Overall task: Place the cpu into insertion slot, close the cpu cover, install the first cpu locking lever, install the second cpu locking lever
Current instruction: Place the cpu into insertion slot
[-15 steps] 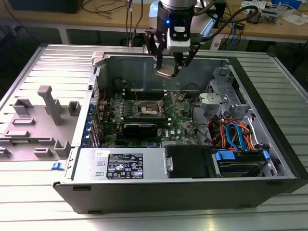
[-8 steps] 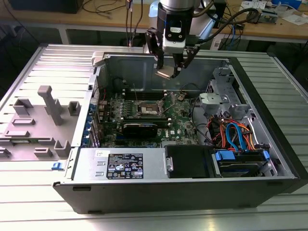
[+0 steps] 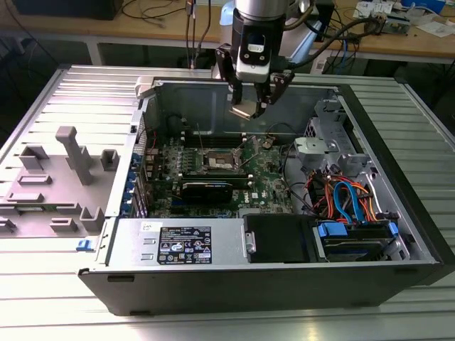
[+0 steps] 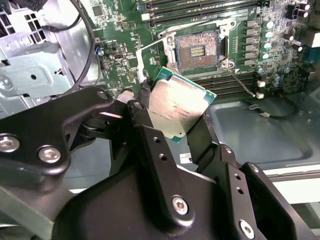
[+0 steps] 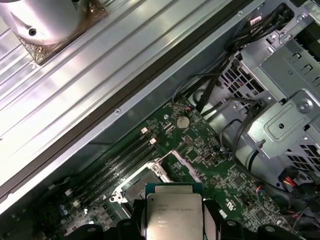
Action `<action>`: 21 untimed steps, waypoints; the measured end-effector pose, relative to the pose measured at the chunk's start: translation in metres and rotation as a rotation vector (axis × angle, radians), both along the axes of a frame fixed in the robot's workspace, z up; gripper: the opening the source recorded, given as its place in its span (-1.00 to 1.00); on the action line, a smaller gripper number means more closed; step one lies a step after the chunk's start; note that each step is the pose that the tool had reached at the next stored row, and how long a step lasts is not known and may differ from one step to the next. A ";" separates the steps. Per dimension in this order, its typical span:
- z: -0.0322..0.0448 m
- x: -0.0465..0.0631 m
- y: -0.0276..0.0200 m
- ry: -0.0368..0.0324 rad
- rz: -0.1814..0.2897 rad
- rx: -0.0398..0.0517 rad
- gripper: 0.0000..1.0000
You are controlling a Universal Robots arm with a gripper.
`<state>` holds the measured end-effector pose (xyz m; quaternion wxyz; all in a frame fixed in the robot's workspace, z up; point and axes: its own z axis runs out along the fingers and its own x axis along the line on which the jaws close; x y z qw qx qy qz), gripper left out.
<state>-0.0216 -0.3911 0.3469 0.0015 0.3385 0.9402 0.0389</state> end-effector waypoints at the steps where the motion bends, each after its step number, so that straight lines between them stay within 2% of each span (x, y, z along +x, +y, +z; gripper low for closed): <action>1: -0.0005 0.000 0.0000 0.0002 -0.007 -0.0001 0.08; 7: -0.0026 0.000 -0.0001 0.0006 -0.049 -0.0014 0.08; 21: -0.0028 0.000 0.0000 0.0004 -0.053 -0.0012 0.08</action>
